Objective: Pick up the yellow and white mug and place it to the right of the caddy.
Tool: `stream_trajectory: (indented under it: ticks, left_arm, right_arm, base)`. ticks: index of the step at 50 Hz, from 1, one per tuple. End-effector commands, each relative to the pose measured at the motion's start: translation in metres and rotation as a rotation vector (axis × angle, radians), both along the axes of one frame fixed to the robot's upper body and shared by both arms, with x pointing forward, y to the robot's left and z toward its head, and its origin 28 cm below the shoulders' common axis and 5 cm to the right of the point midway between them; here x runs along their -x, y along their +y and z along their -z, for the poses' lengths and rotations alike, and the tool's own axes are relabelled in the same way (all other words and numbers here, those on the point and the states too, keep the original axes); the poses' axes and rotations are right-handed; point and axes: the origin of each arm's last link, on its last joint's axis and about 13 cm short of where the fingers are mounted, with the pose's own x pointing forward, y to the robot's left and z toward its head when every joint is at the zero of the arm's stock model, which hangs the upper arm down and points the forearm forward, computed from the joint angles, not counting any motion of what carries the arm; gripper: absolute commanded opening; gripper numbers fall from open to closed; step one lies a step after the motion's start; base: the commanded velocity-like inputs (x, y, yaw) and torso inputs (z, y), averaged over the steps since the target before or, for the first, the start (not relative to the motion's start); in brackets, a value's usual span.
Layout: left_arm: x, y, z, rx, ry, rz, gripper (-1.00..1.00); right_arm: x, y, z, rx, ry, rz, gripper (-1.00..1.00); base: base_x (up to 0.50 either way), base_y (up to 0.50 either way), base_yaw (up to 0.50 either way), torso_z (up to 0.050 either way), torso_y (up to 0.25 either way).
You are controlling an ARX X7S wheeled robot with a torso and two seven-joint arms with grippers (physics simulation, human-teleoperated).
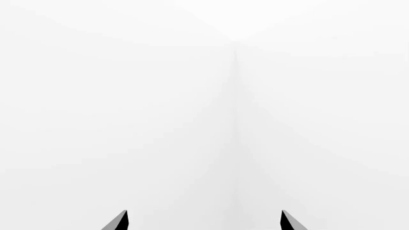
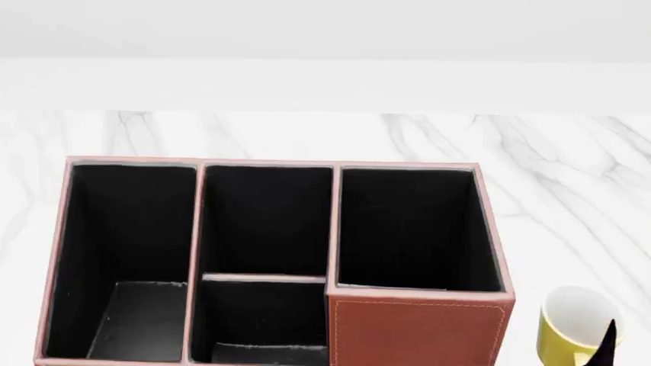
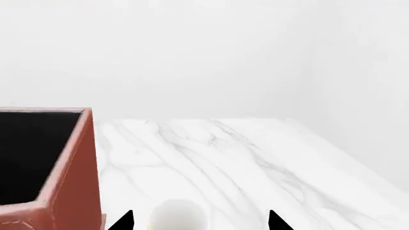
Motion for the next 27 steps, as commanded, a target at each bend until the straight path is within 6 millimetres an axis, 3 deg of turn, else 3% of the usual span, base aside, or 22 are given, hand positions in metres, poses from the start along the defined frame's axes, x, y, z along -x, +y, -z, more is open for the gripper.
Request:
stream_trajectory:
  ticks: [1,17,27]
  left_arm:
    - [0.000,0.001,0.000,-0.001,-0.002,-0.001,1.00]
    - [0.000,0.000,0.000,-0.001,-0.002,0.001,1.00]
    - [0.000,0.000,0.000,-0.001,-0.003,0.002,1.00]
  right_arm:
    - [0.035,0.017,-0.042,0.059,-0.154,-0.016,1.00]
    - [0.061,0.055,-0.074,0.122,-0.343,-0.054,1.00]
    - [0.063,0.056,-0.074,0.140,-0.430,-0.060,1.00]
  base:
    - [0.00,0.00,0.00,0.000,0.000]
    - [0.00,0.00,0.00,0.000,0.000]
    - [0.00,0.00,0.00,0.000,0.000]
